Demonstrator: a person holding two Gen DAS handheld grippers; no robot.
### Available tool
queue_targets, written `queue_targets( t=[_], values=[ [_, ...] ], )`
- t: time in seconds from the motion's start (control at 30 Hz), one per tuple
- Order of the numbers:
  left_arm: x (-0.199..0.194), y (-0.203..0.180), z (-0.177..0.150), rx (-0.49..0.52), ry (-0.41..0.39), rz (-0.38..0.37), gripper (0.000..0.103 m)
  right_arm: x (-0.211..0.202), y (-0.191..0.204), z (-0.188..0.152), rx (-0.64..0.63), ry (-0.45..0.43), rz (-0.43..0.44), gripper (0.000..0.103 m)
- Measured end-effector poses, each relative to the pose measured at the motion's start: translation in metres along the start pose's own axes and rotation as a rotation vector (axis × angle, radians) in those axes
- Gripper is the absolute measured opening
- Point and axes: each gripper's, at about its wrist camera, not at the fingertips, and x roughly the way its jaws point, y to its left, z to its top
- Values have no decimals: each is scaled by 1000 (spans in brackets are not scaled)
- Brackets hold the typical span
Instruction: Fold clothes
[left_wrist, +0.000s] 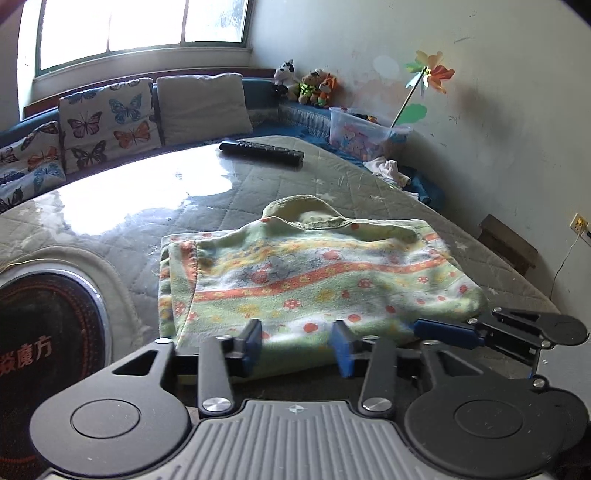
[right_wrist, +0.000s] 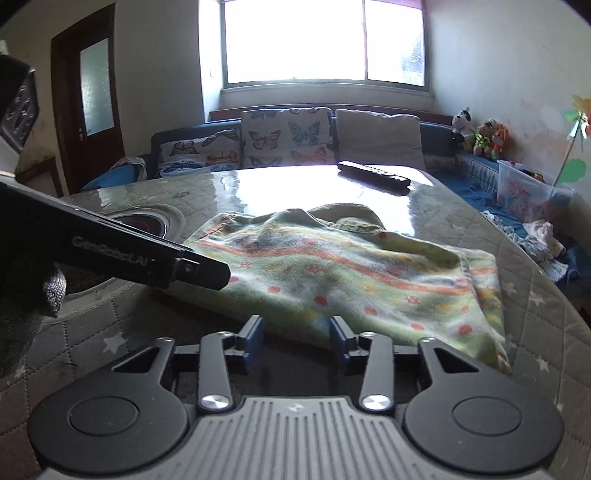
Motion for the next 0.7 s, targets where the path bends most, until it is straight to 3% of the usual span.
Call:
queue_targets(
  t=[0.13,0.2,0.27,0.43,0.57,0.7],
  values=[
    [-12,-3,-8,1,-11,17,60,-6,3,-8,22,6,-18,56],
    [-19,-4,-13,2,-22,27,68,-10,5,-11,30,5,-23,64],
    [-26,-5,-17,2,-35,35,76,-14,8,-14,38,0,-38,79],
    [-43,-6,-30,16,-64,62,96,-20,12,-19,49,-5,-69,91],
    [-54,-5,-41,35,-83,84,101,-24,18,-22,51,-5,-98,102],
    [-63,-3,-52,43,-100,95,103,-26,25,-23,39,-2,-137,103]
  ],
)
